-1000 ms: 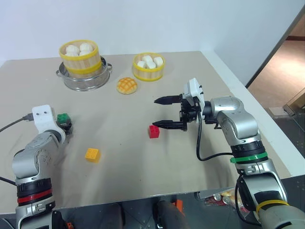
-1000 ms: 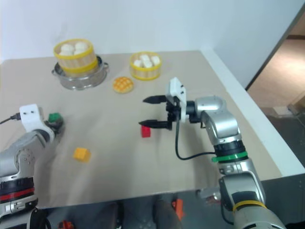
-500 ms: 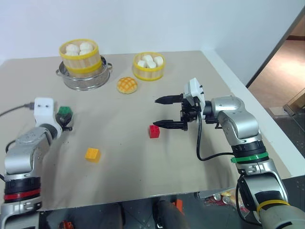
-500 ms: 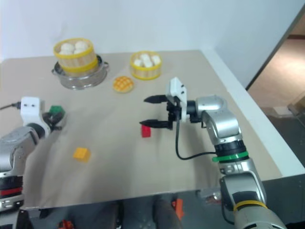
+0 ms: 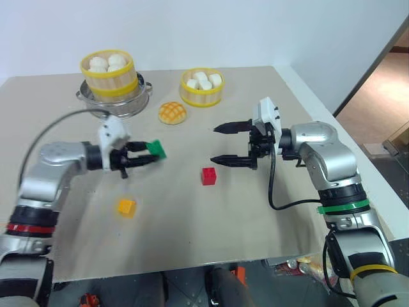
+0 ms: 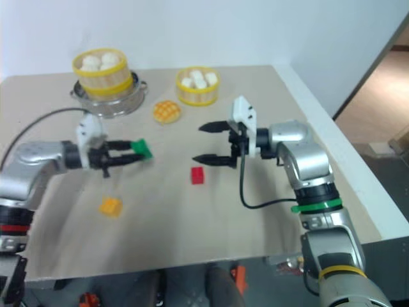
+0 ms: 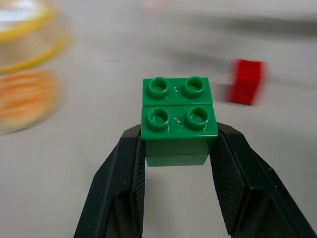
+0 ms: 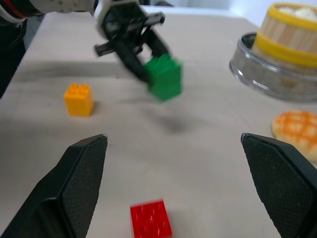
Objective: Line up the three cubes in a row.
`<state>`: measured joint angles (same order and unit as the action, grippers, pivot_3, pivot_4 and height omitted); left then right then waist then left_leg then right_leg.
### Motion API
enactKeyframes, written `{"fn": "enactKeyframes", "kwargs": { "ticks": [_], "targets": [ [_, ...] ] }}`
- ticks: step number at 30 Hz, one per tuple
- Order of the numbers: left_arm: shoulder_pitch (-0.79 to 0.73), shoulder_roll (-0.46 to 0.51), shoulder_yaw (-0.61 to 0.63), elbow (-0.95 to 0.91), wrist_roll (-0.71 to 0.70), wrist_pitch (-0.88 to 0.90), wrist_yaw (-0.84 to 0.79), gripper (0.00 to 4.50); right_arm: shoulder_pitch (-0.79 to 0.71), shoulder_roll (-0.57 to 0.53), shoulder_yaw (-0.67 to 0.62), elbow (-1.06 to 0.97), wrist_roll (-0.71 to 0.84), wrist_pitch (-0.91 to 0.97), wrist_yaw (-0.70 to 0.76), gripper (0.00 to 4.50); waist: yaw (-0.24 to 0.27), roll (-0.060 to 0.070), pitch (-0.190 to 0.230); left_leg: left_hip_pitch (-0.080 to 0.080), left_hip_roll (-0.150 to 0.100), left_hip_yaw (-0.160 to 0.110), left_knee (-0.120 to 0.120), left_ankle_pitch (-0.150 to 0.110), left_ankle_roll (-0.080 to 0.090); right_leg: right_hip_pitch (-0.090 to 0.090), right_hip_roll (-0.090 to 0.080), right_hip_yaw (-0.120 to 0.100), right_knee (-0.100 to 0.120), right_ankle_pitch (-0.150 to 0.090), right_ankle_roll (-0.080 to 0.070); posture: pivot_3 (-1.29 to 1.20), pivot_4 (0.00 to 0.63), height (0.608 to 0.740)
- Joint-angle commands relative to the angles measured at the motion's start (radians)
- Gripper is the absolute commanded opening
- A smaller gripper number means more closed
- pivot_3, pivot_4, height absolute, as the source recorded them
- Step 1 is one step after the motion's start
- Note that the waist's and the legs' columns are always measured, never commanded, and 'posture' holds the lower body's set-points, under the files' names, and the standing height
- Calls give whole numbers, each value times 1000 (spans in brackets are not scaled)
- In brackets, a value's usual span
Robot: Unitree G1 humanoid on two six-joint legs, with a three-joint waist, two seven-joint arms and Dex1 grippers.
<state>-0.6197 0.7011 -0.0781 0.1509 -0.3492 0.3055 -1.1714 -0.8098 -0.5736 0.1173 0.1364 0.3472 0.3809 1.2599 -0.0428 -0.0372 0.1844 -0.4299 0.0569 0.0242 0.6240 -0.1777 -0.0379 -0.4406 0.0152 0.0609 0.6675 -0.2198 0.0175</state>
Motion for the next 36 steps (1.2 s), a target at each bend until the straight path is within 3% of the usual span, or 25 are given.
{"fn": "enactKeyframes", "kwargs": {
  "ticks": [1, 15, 36],
  "targets": [
    [-48, -16, -17, 20, 15, -15, -32, 1289, 2, -20, -28, -43, 7, -6, -12, 4500, -2, 0, 0, 0, 0, 0, 0, 0, 0, 0, 0, 0, 0, 0, 0, 0, 150, 740],
    [-70, -92, -149, 52, 112, 20, -68, 1289, 58, -64, -52, -115, 30, 29, -61, 4500, -4, 0, 0, 0, 0, 0, 4, 0, 0, 0, 1, 2, 2, 1, 2, 0, 150, 740],
    [-23, -84, -174, 42, 180, -16, -78, 1289, 68, -70, -65, -130, 97, 70, -53, 4500, -4, 0, 0, 0, 0, 0, 9, 0, 0, 0, 1, 2, 7, 1, 2, 0, 150, 740]
  ]
}}
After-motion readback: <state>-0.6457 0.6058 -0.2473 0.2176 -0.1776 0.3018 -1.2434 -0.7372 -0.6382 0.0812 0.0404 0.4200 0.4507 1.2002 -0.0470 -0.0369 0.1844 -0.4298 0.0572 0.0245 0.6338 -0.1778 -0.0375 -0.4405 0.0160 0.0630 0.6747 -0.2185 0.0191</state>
